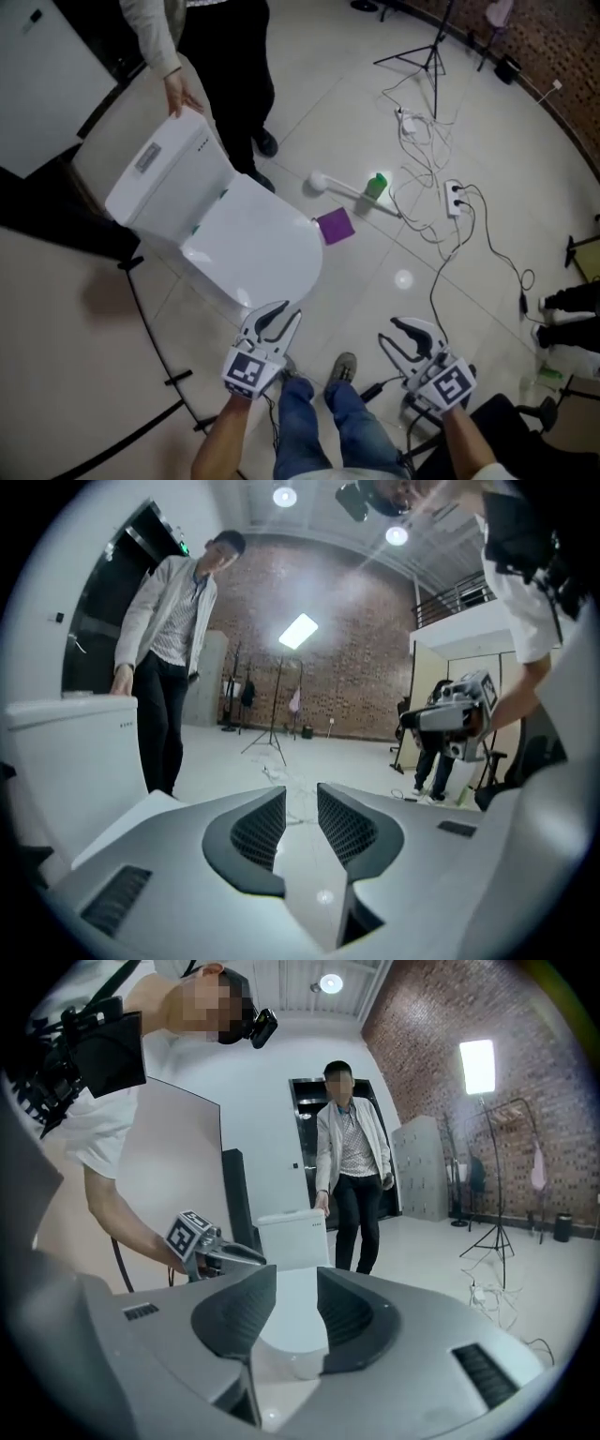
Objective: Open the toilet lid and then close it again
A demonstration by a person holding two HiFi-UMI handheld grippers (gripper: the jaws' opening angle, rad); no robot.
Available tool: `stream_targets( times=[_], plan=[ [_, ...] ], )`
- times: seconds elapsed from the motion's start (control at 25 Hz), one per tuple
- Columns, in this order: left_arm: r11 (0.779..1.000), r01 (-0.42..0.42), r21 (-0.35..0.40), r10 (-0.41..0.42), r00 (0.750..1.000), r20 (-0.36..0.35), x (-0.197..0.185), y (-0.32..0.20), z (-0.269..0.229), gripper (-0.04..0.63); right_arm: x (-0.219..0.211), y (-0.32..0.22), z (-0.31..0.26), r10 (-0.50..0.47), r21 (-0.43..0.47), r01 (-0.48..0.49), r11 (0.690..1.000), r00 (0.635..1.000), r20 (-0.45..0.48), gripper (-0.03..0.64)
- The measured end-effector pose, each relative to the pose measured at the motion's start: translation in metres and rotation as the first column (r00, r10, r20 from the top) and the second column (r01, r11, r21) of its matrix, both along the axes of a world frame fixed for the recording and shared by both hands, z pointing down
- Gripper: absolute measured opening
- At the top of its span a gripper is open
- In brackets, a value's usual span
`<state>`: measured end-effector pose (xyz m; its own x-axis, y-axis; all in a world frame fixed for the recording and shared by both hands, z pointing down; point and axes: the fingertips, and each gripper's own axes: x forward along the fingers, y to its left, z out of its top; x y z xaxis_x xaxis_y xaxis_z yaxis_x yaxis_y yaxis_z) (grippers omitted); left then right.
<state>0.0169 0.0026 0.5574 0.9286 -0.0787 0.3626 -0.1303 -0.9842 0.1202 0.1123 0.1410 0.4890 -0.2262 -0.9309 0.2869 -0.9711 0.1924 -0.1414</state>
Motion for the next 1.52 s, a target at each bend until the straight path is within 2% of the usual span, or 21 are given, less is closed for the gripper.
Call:
stream_targets(
  times=[0.08, 0.2, 0.4, 0.56, 0.76, 1.0, 1.2, 1.36, 1.52],
  plan=[
    [1.0, -0.002, 0.025, 0.003, 0.997, -0.071, -0.002, 0.003, -0.051, 0.098, 0.002, -0.005, -0.026, -0.002, 0.026, 0.003, 1.0, 1.0, -0.018, 0.129],
    [0.998, 0.008, 0.059, 0.0, 0.99, -0.14, -0.012, 0.009, -0.119, 0.098, -0.001, -0.01, -0.065, -0.016, 0.07, 0.019, 0.997, 0.999, -0.038, 0.129],
    [0.995, 0.019, 0.102, 0.001, 0.982, -0.19, -0.032, 0.029, -0.194, 0.098, -0.014, -0.013, -0.112, -0.05, 0.116, 0.058, 0.992, 0.996, -0.072, 0.129],
    [0.998, 0.012, 0.068, 0.004, 0.971, -0.238, -0.044, 0.052, -0.235, 0.098, -0.029, -0.011, -0.143, -0.067, 0.148, 0.078, 0.986, 0.995, -0.079, 0.129],
    [0.999, -0.012, 0.036, 0.021, 0.963, -0.27, -0.055, 0.085, -0.253, 0.098, -0.048, -0.005, -0.163, -0.091, 0.18, 0.099, 0.979, 0.994, -0.056, 0.129],
    [0.999, -0.019, 0.046, 0.032, 0.955, -0.295, -0.063, 0.104, -0.254, 0.098, -0.063, 0.003, -0.158, -0.124, 0.18, 0.136, 0.974, 0.989, -0.076, 0.129],
    [0.997, 0.003, 0.071, 0.018, 0.956, -0.294, -0.067, 0.102, -0.255, 0.098, -0.066, 0.006, -0.159, -0.137, 0.182, 0.15, 0.972, 0.987, -0.08, 0.129],
    [0.998, 0.02, 0.055, -0.006, 0.97, -0.244, -0.07, 0.1, -0.245, 0.091, -0.067, 0.006, -0.157, -0.139, 0.177, 0.152, 0.972, 0.987, -0.079, 0.129],
    [0.996, 0.071, 0.052, -0.054, 0.96, -0.275, -0.075, 0.093, -0.249, 0.094, -0.07, 0.005, -0.157, -0.149, 0.174, 0.162, 0.971, 0.985, -0.084, 0.129]
  ],
)
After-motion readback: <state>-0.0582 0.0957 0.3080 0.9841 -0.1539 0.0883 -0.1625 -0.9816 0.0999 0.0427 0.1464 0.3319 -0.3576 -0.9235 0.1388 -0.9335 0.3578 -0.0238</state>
